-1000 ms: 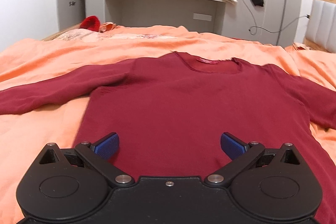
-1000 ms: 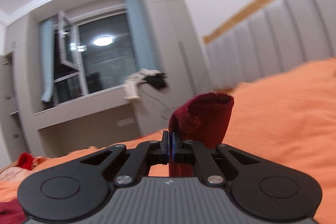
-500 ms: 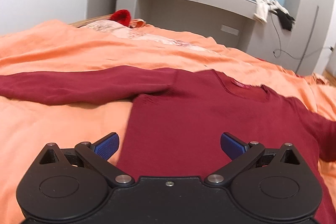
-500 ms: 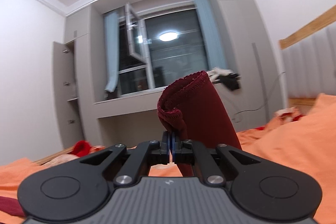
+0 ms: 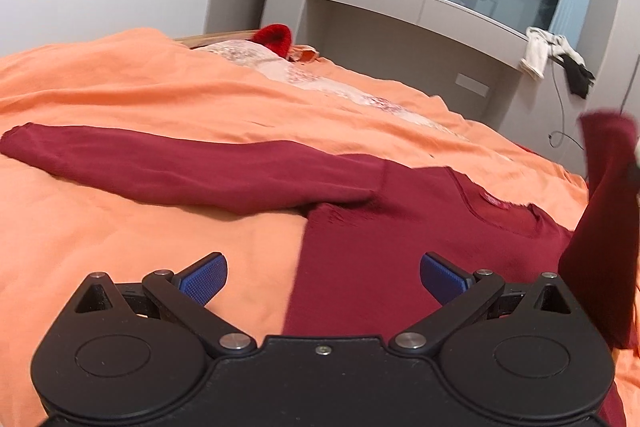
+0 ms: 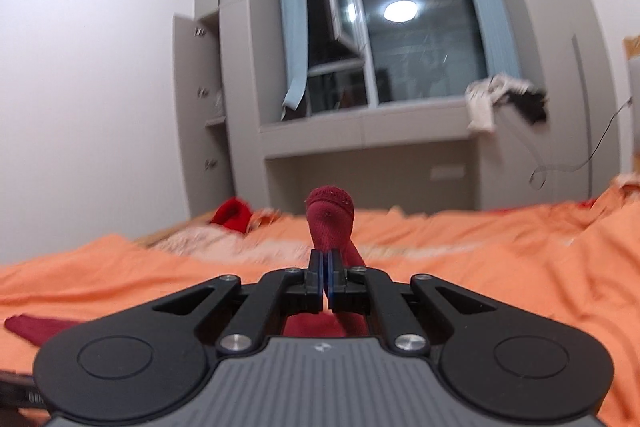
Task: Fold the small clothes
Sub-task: 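Lift the cuff with the right gripper and lay it across the sweater body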
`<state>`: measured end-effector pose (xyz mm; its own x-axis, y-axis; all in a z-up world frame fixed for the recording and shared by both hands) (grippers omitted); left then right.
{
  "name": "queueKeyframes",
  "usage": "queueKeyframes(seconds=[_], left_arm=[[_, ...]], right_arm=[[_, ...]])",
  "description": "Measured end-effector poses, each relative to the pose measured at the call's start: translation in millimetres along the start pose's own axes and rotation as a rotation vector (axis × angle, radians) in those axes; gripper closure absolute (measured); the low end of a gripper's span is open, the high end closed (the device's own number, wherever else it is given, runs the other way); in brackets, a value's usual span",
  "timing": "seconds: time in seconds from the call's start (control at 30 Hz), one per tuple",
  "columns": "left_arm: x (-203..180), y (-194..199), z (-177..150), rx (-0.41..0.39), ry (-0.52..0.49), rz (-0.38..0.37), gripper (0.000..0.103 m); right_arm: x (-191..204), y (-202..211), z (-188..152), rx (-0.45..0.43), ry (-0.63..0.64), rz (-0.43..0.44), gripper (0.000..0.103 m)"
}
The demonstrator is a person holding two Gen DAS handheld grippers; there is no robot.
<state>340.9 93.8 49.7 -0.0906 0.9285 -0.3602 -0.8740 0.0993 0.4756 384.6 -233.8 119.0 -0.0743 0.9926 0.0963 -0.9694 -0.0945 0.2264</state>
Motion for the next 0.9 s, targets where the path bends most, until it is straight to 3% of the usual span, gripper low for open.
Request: queueKeyframes(seconds=[0.3, 0.37, 0.5, 0.57, 0.67, 0.8, 0.9], left_arm=[[10.3, 1.3, 4.6, -0.017, 0.035, 0.025, 0.0], [10.9, 0.4, 3.9, -0.014, 0.034, 0.03, 0.0], [12.0, -0.8, 3.1, -0.011, 0.034, 0.027, 0.001], [11.2, -1.3, 2.7, -0.015, 0.028, 0.009, 0.0], [7.6, -4.4, 0.8, -0.01, 0.022, -0.035, 0.0], [-0.8, -12.6, -3.5, 0.001, 0.003, -0.108, 0.0], [-9.1, -19.9, -8.3, 0.01, -0.022, -0.14, 0.0]], right_arm=[[45.7, 0.0, -57.7, 0.241, 0.1, 0.114, 0.1], [51.9, 4.0, -68.2, 0.289, 0.13, 0.12, 0.092], [52.8, 27.2, -85.6, 0.329, 0.164, 0.149, 0.045], [45.4, 35.9, -84.0, 0.334, 0.167, 0.16, 0.036], [26.6, 49.5, -79.4, 0.328, 0.171, 0.15, 0.014], [-7.5, 61.9, -70.6, 0.286, 0.191, 0.096, 0.0], [-37.3, 66.5, -68.9, 0.274, 0.178, 0.056, 0.0]])
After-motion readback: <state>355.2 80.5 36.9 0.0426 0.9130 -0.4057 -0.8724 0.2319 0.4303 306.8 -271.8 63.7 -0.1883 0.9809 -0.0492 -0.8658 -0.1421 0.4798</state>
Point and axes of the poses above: each gripper's, at about its wrist camera, not at the fingertips, and y roughly against the way its jaws point, x to its left, z to its top, the point moved 2 cm from there along -y, roughly the way its jaws point, and after that the axes turned 15 degrees about -z, right-handed, at the moved point
